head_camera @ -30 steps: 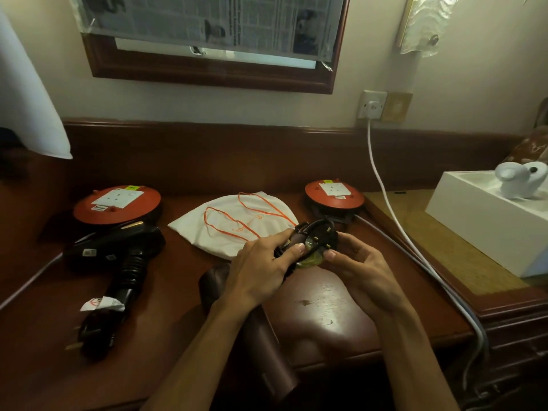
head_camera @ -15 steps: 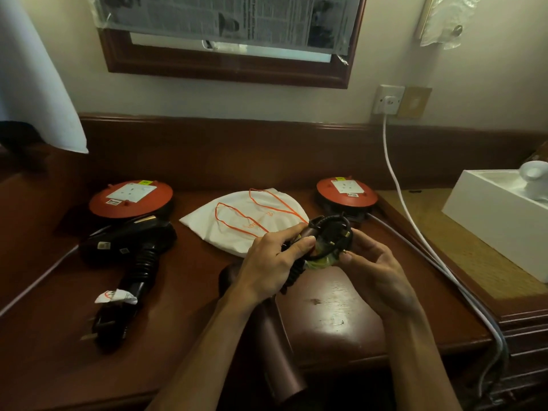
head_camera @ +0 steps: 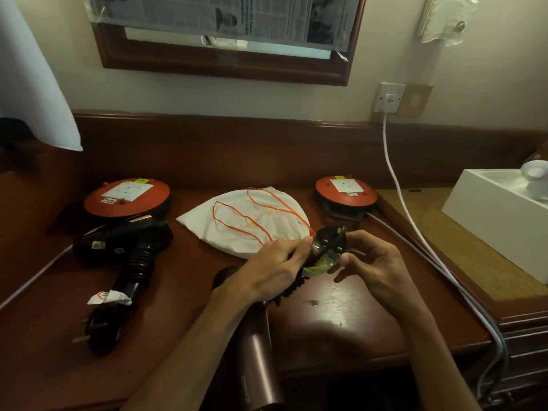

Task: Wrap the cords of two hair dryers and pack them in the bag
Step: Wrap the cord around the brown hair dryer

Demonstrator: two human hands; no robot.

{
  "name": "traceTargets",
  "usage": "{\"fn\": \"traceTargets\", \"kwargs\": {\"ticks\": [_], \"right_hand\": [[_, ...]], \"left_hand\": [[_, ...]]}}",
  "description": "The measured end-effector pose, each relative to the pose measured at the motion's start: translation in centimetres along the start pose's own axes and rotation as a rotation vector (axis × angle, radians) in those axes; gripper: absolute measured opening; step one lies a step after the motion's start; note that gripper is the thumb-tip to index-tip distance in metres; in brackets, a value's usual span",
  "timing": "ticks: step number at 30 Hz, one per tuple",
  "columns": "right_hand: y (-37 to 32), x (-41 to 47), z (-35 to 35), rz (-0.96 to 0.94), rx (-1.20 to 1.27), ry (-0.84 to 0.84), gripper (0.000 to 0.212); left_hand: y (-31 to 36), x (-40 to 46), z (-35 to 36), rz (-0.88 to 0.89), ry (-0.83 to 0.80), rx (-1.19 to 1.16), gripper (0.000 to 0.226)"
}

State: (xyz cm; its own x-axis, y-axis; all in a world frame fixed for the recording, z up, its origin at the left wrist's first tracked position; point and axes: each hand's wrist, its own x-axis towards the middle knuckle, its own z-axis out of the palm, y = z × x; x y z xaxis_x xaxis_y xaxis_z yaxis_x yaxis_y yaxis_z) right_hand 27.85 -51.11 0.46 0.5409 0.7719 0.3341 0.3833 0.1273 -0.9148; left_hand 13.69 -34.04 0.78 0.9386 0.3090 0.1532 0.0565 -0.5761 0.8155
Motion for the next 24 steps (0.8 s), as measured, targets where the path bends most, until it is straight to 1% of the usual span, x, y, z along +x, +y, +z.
{"fn": "traceTargets", "kwargs": {"ticks": [2,4,5,7,8,9,10,12,14,17,18,20,22,24], "right_hand": [[0.8,-0.2,-0.2,0.039,-0.037,-0.024,0.030],[1.8,-0.4,-0.6,0.090,-0.038,-0.055,0.039],[2.3,-0.6,-0.8,0.127,-0.003,-0.072,0.047],[3.1,-1.3,-1.3,0.189,0.015,-0.125,0.071],[3.4,-1.8,-1.5,0.199,-0.045,-0.172,0.080],[3.7,-2.1,-1.7,0.198,-0.148,-0.225,0.084],[3.8,-2.3,-1.6,0.187,-0.276,-0.266,0.084],[4.1,-2.6,-1.2,0.150,-0.493,-0.288,0.079],[4.3,-2.8,-0.3,0.096,-0.564,-0.287,0.071],[5.4,-3.3,0.9,0.056,-0.633,-0.258,0.064],[5.6,-3.6,1.2,0.059,-0.643,-0.235,0.063],[5.8,-3.8,1.4,0.057,-0.679,-0.220,0.064],[4.7,-3.4,1.6,0.089,-0.801,-0.321,0.070],[2.4,-2.9,2.0,0.138,-0.880,-0.433,0.086]], "left_hand": [[-0.2,-0.2,0.1,0.006,-0.051,0.048,0.057],[-0.6,-0.2,0.2,0.002,-0.100,0.161,0.063],[-0.7,-0.2,0.3,0.003,-0.121,0.234,0.064],[-0.7,-0.1,0.5,0.017,-0.166,0.395,0.062],[-0.7,0.0,0.7,0.010,-0.195,0.473,0.061],[-0.6,0.1,0.9,-0.001,-0.228,0.542,0.061],[-0.6,0.2,1.1,-0.005,-0.255,0.599,0.061],[-0.5,0.4,1.3,0.003,-0.294,0.658,0.062],[-0.6,0.5,1.2,0.015,-0.319,0.701,0.070],[-1.1,-0.1,0.5,0.032,-0.331,0.862,0.091],[-1.2,-0.6,0.1,0.040,-0.308,0.913,0.093],[-1.3,-2.1,-0.7,0.054,-0.176,0.941,0.090],[-1.7,-4.2,-1.6,0.004,-0.013,0.903,0.091],[-2.0,-5.8,-2.3,-0.001,0.098,0.845,0.092]]}}
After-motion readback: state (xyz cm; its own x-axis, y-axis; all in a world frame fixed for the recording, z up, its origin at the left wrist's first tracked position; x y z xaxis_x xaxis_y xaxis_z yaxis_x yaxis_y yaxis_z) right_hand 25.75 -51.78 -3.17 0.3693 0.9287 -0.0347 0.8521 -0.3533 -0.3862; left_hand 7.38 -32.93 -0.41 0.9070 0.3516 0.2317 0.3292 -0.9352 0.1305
